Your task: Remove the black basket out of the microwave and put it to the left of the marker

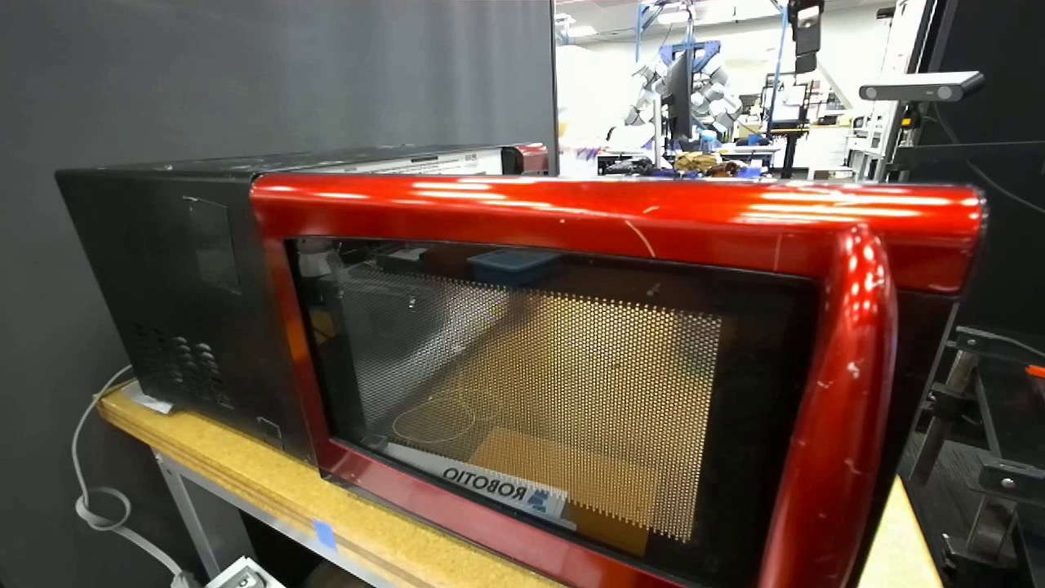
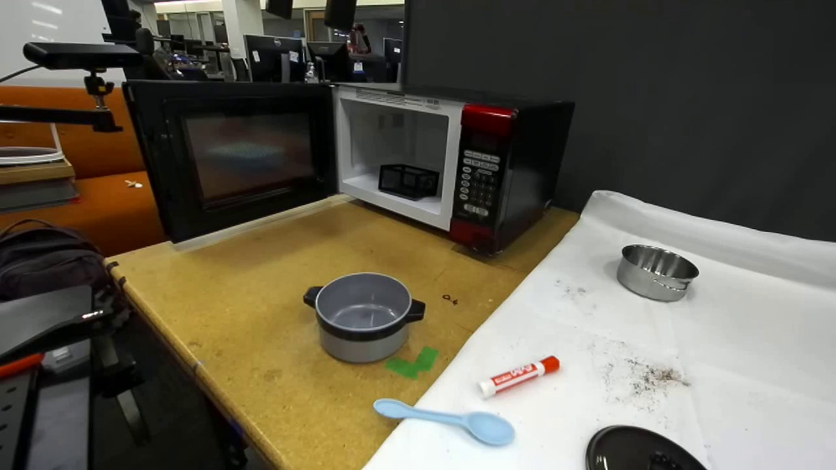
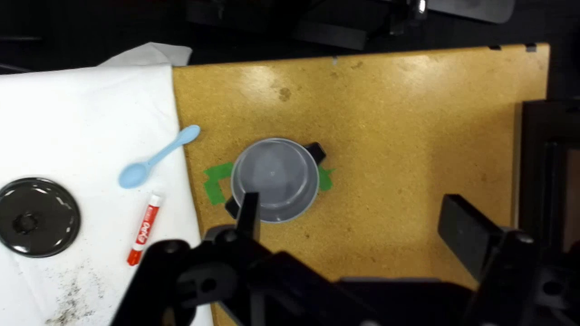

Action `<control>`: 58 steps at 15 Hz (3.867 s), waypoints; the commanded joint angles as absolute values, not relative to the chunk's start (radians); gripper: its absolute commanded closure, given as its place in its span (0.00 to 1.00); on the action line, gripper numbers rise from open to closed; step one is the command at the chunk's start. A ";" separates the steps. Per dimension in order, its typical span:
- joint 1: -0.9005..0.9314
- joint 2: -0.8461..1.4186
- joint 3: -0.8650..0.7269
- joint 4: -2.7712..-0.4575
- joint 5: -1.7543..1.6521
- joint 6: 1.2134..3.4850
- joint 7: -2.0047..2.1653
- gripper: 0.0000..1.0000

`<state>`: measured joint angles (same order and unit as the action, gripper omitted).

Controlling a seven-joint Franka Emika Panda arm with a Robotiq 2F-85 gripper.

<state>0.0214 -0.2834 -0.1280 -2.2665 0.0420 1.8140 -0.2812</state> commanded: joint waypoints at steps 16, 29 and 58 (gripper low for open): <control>0.145 0.070 0.107 -2.422 1.435 2.665 -0.382 0.00; 0.197 0.193 0.166 -2.234 1.817 2.914 -0.666 0.00; 0.373 0.777 0.050 -1.589 2.229 3.033 -0.724 0.00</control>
<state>0.3361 0.7158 0.0734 -1.6724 2.1944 2.9785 -0.7146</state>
